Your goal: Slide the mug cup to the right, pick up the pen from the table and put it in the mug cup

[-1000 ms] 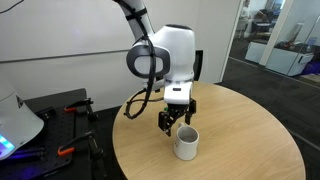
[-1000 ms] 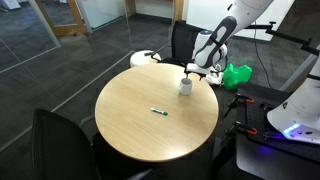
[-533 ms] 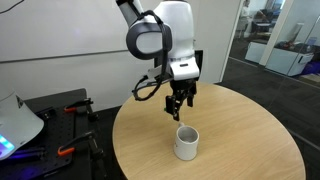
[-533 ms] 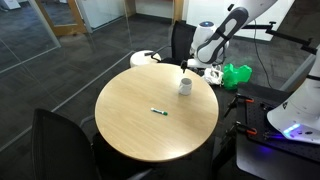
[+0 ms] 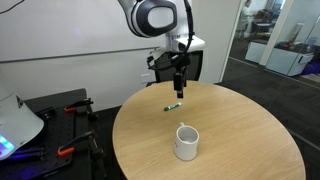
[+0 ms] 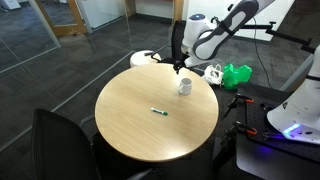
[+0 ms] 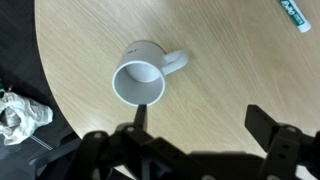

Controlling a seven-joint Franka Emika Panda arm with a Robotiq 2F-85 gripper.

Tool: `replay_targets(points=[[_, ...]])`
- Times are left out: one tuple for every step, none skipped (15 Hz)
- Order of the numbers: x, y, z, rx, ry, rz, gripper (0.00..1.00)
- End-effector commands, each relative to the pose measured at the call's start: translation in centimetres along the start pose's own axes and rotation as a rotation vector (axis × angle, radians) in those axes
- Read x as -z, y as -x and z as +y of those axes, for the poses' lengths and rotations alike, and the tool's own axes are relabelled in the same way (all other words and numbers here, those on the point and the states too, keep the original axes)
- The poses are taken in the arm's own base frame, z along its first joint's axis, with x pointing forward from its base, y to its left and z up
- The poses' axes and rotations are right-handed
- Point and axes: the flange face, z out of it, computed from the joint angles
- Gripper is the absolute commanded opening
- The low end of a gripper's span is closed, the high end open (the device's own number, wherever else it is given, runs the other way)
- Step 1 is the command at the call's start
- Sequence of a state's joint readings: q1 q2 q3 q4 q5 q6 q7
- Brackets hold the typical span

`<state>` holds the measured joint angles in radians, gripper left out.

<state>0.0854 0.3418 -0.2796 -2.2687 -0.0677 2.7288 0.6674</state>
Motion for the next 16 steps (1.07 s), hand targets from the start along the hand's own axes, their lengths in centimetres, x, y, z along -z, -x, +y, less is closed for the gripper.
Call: replay_targets(points=[[1.5, 0.0, -3.6, 0.171, 0.021, -0.024, 1.0], [1.8, 0.1, -4.6, 0.211, 0.023, -0.03, 1.0], [1.9, 0.3, -5.8, 0.252, 0.024, -0.032, 1.0], [2.1, 0.5, -6.9, 0.299, 0.021, -0.036, 1.0], [2.1, 0.6, -7.9, 0.336, 0.018, -0.038, 1.0], [2.0, 0.8, -8.9, 0.372, 0.013, -0.041, 1.0], [1.7, 1.1, -9.9, 0.409, 0.011, -0.047, 1.0], [1.5, 1.3, -10.8, 0.442, 0.009, -0.051, 1.0], [1.0, 1.6, -11.6, 0.468, 0.01, -0.052, 1.0], [0.7, 1.9, -12.3, 0.496, 0.009, -0.054, 1.0], [0.1, 2.3, -13.1, 0.518, 0.006, -0.043, 1.0], [-0.4, 2.8, -13.7, 0.526, 0.008, -0.032, 1.0], [-0.9, 3.2, -14.2, 0.536, 0.002, -0.019, 1.0], [-1.3, 3.7, -14.7, 0.541, -0.007, -0.007, 1.0], [-1.8, 4.2, -15.3, 0.54, -0.015, 0.008, 1.0], [-2.2, 4.7, -15.7, 0.545, -0.025, 0.019, 1.0]])
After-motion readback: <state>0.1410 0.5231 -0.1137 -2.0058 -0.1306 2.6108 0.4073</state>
